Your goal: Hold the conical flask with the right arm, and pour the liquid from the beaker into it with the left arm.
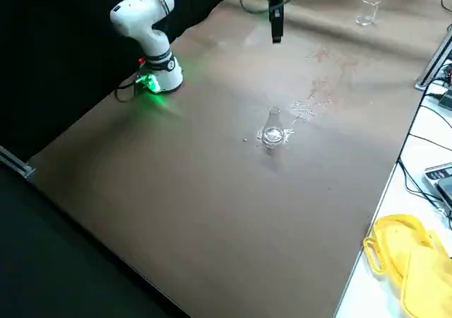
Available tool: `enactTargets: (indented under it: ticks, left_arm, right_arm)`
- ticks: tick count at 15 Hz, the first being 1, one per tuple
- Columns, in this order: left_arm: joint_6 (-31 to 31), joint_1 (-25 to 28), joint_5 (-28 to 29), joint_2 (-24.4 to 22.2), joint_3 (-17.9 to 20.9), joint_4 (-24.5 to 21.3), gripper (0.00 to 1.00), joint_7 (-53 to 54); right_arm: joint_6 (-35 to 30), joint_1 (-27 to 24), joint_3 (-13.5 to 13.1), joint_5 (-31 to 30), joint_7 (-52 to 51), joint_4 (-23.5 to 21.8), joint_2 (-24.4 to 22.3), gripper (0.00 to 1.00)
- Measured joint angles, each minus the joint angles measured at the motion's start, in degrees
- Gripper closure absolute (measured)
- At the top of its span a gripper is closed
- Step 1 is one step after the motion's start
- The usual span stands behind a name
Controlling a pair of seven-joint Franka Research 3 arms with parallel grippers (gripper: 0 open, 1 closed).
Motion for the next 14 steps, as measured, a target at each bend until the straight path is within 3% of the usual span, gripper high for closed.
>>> enactTargets:
  ticks: [5, 6, 9, 14]
  left_arm:
    - [0.2, 0.4, -17.9, 7.9, 0.0, -0.1, 0.00, 23.7]
    - [0.2, 0.4, -24.1, 11.7, 0.0, -0.1, 0.00, 31.1]
    - [0.2, 0.0, -30.2, 16.5, -0.2, -0.1, 0.01, 39.6]
    - [-0.1, -3.5, -37.1, 22.2, -0.9, -0.1, 0.01, 44.0]
  right_arm:
    - [1.0, -7.6, -0.1, 9.8, -18.4, -0.4, 8.6, 0.00]
    - [2.0, -9.9, -0.1, 13.2, -25.6, -0.3, 12.3, 0.00]
    - [2.5, -12.4, -0.2, 18.2, -35.5, -0.2, 16.5, 0.00]
    - [1.1, -15.7, -0.2, 22.9, -51.3, -0.3, 20.1, 0.00]
